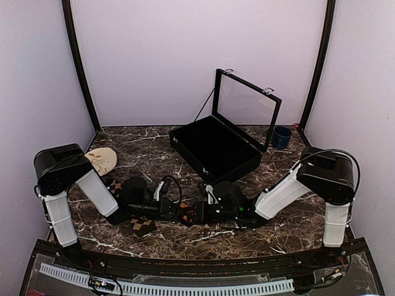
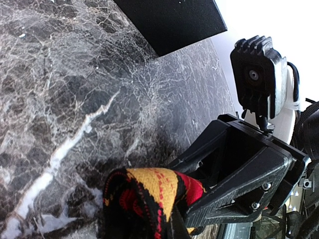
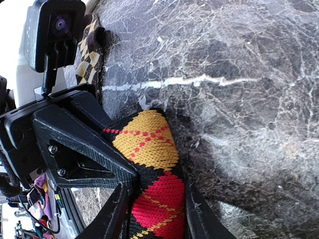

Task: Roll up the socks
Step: Pick up the sock from the center of the board.

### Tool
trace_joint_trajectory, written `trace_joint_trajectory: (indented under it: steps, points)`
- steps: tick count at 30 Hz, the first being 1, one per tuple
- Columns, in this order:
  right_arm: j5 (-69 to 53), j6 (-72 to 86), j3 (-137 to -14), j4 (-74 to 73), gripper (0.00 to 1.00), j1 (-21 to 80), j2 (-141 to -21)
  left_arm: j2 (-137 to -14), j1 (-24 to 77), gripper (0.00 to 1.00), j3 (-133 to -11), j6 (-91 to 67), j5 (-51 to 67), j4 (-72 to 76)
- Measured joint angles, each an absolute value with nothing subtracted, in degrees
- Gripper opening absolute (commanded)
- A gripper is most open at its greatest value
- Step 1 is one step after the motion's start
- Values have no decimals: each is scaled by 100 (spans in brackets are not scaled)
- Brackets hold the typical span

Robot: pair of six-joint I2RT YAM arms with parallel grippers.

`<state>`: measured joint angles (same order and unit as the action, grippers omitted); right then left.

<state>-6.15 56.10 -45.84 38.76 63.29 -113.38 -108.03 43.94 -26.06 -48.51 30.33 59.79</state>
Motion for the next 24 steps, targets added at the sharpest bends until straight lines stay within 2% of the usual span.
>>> trace_joint_trajectory:
  steps: [6,14,16,24]
  points:
    - [-644,5527,-4633,3741,37,6340,-11312,-10833,4394,0,-2602,-4895,3035,6053]
    - [-740,5400,-4753,3487,35,6351,-11292,-10860,4394,0,-2580,-4917,3033,6149]
    - [-764,5367,-4779,3424,31,6351,-11290,-10864,4394,0,-2576,-4917,3030,6167]
    - [-906,5212,-4923,3105,4,6377,-11336,-10868,4394,0,-2578,-4954,3020,6169]
